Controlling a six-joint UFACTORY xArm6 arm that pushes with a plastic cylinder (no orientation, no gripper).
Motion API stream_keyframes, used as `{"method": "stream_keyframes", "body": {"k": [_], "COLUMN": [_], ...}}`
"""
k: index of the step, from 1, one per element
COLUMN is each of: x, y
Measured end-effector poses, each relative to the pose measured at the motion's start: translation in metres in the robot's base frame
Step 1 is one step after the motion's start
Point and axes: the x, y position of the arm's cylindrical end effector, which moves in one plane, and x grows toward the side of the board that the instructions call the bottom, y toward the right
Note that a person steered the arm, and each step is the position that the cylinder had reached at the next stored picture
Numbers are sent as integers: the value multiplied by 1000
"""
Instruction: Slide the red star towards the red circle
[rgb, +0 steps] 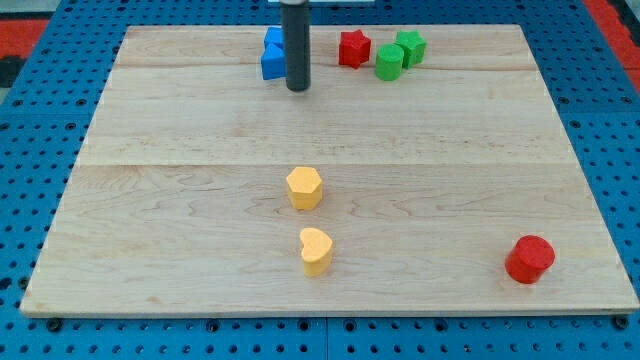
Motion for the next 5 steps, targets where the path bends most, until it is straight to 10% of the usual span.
{"method": "stream_keyframes", "body": {"k": [2,5], "x": [-101,-6], "y": [18,109]}}
